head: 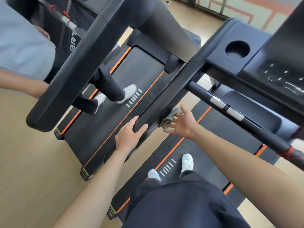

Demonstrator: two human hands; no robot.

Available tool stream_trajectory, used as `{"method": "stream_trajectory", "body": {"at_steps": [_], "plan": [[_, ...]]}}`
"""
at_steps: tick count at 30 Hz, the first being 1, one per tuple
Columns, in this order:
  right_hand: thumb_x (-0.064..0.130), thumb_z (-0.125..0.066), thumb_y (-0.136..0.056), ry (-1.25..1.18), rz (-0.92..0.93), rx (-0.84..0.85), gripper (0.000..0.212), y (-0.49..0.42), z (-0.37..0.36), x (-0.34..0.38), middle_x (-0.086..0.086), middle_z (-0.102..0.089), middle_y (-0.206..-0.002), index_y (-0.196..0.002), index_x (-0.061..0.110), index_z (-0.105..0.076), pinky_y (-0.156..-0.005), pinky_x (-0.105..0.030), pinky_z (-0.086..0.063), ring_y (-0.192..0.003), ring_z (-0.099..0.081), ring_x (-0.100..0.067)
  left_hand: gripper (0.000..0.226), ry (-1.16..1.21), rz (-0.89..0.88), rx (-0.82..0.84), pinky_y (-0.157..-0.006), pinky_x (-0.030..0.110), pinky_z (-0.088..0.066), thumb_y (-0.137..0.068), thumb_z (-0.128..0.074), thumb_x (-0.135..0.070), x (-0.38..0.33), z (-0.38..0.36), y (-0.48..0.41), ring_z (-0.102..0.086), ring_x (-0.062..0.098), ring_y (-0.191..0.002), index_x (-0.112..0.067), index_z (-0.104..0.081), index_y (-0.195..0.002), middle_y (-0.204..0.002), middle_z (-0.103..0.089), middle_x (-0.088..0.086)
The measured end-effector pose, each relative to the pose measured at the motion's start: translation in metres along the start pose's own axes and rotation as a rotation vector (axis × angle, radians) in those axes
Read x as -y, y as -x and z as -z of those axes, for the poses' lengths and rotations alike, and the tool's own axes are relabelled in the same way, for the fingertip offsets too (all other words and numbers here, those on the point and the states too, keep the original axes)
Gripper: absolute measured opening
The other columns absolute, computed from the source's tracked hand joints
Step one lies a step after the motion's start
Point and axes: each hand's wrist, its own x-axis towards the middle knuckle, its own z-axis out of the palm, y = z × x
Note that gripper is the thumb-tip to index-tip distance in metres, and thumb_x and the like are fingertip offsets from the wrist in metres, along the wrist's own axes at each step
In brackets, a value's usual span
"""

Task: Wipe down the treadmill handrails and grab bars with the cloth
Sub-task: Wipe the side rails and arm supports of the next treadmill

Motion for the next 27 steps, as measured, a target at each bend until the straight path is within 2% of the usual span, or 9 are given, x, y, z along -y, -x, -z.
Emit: {"method": "stream_trajectory", "body": {"at_steps": [5, 8, 11, 16, 22, 25, 27], "plan": [[0.072, -0.049, -0.088, 0.032, 0.088, -0.027, 0.083, -0.004, 0.000, 0.029, -0.015, -0.055, -0.140, -0.146, 0.013, -0.043, -0.102, -0.061, -0.045, -0.119, -0.060, -0.043, 0.065, -0.004, -0.013, -0.019, -0.105, 0.046, -0.038, -0.091, -0.050, -0.073, 0.000, 0.001, 0.000, -0.052, 0.021, -0.132, -0.044, -0.043, -0.148, -0.141, -0.059, -0.007], [0.070, -0.051, -0.089, 0.004, 0.181, -0.081, 0.077, -0.004, -0.001, 0.041, -0.011, -0.056, -0.138, -0.143, 0.015, -0.047, -0.103, -0.058, -0.046, -0.116, -0.062, -0.038, 0.064, -0.021, -0.017, -0.035, -0.103, 0.044, -0.039, -0.091, -0.051, -0.073, 0.000, 0.001, 0.000, -0.055, 0.022, -0.127, -0.043, -0.046, -0.147, -0.135, -0.062, -0.005], [0.070, -0.048, -0.091, 0.009, 0.273, -0.131, 0.064, -0.004, -0.008, 0.037, 0.000, -0.058, -0.135, -0.136, 0.026, -0.053, -0.108, -0.054, -0.043, -0.117, -0.062, -0.030, 0.062, -0.049, -0.032, -0.052, -0.100, 0.041, -0.041, -0.091, -0.052, -0.072, -0.001, 0.002, 0.000, -0.056, 0.022, -0.125, -0.043, -0.047, -0.146, -0.133, -0.064, -0.005], [0.073, -0.047, -0.088, 0.103, 0.184, -0.107, 0.072, -0.011, -0.012, -0.003, -0.009, -0.063, -0.135, -0.138, 0.022, -0.055, -0.110, -0.051, -0.039, -0.118, -0.065, -0.033, 0.062, -0.048, -0.050, -0.051, -0.099, 0.041, -0.044, -0.091, -0.052, -0.072, 0.000, 0.001, -0.001, -0.057, 0.021, -0.123, -0.042, -0.048, -0.145, -0.133, -0.064, -0.007], [0.069, -0.041, -0.094, 0.147, 0.062, -0.095, 0.069, -0.003, -0.011, -0.029, -0.018, -0.065, -0.127, -0.131, 0.013, -0.056, -0.108, -0.054, -0.043, -0.114, -0.066, -0.039, 0.063, -0.034, -0.066, -0.058, -0.098, 0.042, -0.047, -0.089, -0.053, -0.074, 0.001, 0.000, -0.002, -0.057, 0.021, -0.124, -0.044, -0.048, -0.144, -0.133, -0.065, -0.008], [0.064, -0.042, -0.097, 0.155, 0.094, -0.118, 0.065, 0.003, -0.010, -0.016, -0.020, -0.066, -0.124, -0.131, 0.011, -0.057, -0.106, -0.053, -0.047, -0.112, -0.066, -0.041, 0.063, -0.015, -0.037, -0.031, -0.100, 0.044, -0.045, -0.088, -0.053, -0.074, 0.001, 0.000, -0.003, -0.055, 0.019, -0.127, -0.047, -0.046, -0.145, -0.135, -0.063, -0.010], [0.061, -0.049, -0.094, 0.131, 0.177, -0.144, 0.060, 0.008, -0.011, 0.003, -0.019, -0.064, -0.121, -0.131, 0.013, -0.058, -0.100, -0.048, -0.051, -0.103, -0.064, -0.039, 0.065, 0.008, -0.001, 0.009, -0.103, 0.046, -0.042, -0.088, -0.054, -0.075, 0.001, 0.000, -0.005, -0.052, 0.019, -0.131, -0.046, -0.045, -0.146, -0.141, -0.060, -0.010]]}}
